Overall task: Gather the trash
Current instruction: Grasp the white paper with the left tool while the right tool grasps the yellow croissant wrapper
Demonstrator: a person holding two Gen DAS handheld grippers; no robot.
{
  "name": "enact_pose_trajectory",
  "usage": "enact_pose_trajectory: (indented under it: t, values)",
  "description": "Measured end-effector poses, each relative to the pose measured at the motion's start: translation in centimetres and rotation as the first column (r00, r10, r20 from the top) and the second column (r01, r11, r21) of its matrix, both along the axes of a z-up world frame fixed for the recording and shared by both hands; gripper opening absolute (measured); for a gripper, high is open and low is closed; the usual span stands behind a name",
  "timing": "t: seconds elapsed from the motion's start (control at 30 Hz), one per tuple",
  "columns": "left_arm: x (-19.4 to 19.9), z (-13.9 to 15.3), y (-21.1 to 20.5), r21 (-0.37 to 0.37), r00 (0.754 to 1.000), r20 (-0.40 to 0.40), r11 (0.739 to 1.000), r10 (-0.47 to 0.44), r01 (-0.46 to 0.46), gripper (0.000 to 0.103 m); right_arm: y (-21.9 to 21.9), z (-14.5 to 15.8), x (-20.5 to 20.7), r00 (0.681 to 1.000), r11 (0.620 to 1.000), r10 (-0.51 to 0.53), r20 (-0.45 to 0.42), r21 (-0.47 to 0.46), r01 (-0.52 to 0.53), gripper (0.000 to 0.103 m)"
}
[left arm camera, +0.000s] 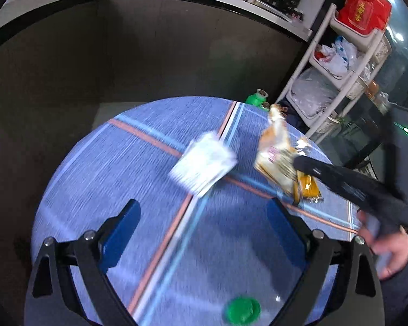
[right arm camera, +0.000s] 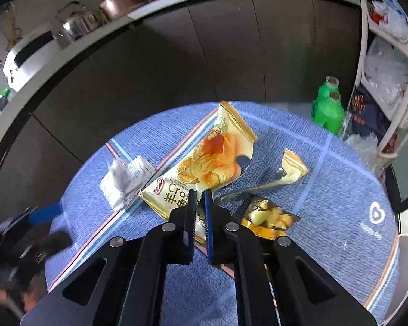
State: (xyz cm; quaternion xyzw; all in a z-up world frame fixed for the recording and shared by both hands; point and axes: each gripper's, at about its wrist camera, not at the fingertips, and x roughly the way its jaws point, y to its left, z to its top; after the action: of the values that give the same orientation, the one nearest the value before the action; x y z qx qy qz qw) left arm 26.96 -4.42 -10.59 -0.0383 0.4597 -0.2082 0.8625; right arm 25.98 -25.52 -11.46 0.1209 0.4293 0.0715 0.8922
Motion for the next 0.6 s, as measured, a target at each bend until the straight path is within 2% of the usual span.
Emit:
enact_pose_trajectory:
  t: [0.07,0.2,0.33,0.4,0.47,0.6]
  values:
    - [2.2,-1.0,-0.7,0.027,1.0,-0.013,1.0,0.0,0.0,0.094,-0.1,1.0,-1.4,0.999,1.0,0.014,0.038,-0.014,-0.014,0.005]
    - [5.0,-2.1,-1.1,0.018,0.998,-0.04,0.999,0.039,-0.038,0.096,-1.0,2.6,-4.2,0.996,1.0,0.004,0.09,-0.025,-0.002,0.005]
    - [6.8,-3.3,-1.4,0.017,0.996,-0.057,0.997,0.072,-0.071,0.098,-1.6,2.5,-6.1,0.997,1.0,-0.008,0.082,0.0,0.008,0.005]
    - [7.4,-3.7,-2.0,0.05,0.996,-0.055,0.996,0.071,-0.068,0.089,-1.5,2.1,-6.7,0.998,1.0,-0.006,0.069,-0.007,0.006,0.005]
    - [7.9,-4.0,-2.3,0.05,0.995,-0.074,0.997,0.065,-0.061,0.066,-1.4,1.7,-7.1,0.998,1.0,-0.001,0.055,-0.001,0.002,0.005]
    - [7.8,-4.2,-2.2,0.027,0.992,-0.087,0.996,0.087,-0.085,0.047,-1.0,1.7,-7.9,0.998,1.0,0.012,0.057,0.006,-0.012,0.005]
